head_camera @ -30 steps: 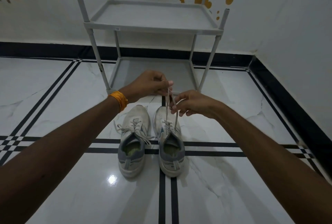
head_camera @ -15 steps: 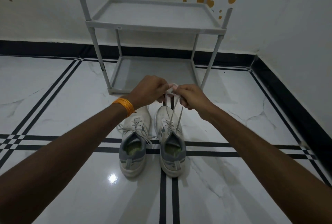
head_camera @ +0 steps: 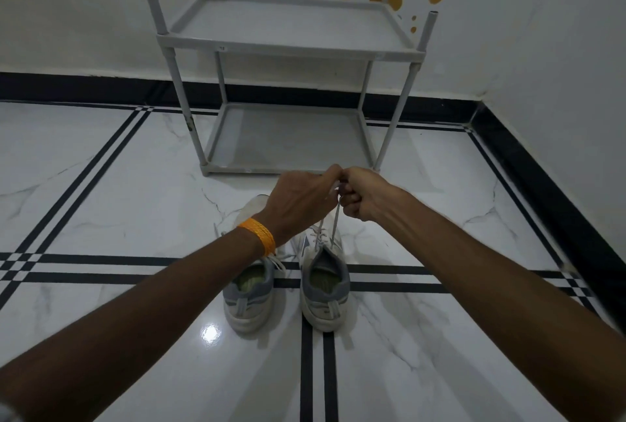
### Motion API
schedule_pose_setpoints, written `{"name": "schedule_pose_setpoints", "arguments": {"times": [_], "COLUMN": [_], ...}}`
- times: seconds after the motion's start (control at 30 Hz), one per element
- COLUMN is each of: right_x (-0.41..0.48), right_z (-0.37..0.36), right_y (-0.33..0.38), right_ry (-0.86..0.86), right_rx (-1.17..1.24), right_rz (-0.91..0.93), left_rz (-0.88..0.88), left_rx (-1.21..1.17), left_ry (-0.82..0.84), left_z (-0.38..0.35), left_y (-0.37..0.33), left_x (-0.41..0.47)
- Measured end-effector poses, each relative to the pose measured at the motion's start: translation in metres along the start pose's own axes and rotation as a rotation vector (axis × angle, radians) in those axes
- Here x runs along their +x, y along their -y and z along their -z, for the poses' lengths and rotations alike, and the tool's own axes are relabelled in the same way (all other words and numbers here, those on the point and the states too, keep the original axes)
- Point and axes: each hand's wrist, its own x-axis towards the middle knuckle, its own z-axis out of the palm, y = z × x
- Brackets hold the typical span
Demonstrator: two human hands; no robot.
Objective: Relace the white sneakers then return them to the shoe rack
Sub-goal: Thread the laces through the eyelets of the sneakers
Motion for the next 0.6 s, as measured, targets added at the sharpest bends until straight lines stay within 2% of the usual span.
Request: {"name": "schedule_pose_setpoints", "arguments": {"times": [0.17, 0.23, 0.27, 0.3, 0.33, 0.4, 0.43, 0.5, 0.6], "right_x": [0.000, 0.000, 0.001, 0.001, 0.002, 0.005, 0.005, 0.002, -0.005], "right_z": [0.005, 0.007, 0.008, 0.009, 0.012, 0.019, 0.022, 0.024, 0.024], "right_y": [-0.003, -0.005, -0.005, -0.005, -0.005, -0.003, -0.004, -0.004, -0.003], "right_ry": [0.032, 0.042, 0.021, -0.019, -0.064, -0.094, -0.081, -0.037, 0.052], "right_rx": [-0.065, -0.136, -0.190, -0.244, -0.293, -0.362, -0.402, -0.517, -0.600], "right_rz": [-0.048, -0.022, 0.024, 0.090, 0.164, 0.277, 0.319, 0.426, 0.566], "left_rz": [-0.220, -0.183, -0.061, 0.138, 0.391, 0.890, 1.041, 1.150, 1.206], "left_rx": [0.126, 0.100, 0.030, -0.099, -0.334, -0.967, -1.182, -1.340, -1.351], "left_ry": [-0.023, 0.010, 0.062, 0.138, 0.234, 0.451, 0.508, 0.510, 0.431], "left_z": [-0.003, -0.001, 0.002, 0.005, 0.009, 0.012, 0.016, 0.020, 0.019], "left_y": [0.009, 0.005, -0.001, -0.006, -0.009, -0.003, 0.000, 0.006, 0.009], "left_x": [-0.003, -0.002, 0.001, 0.004, 0.009, 0.019, 0.022, 0.026, 0.027]}}
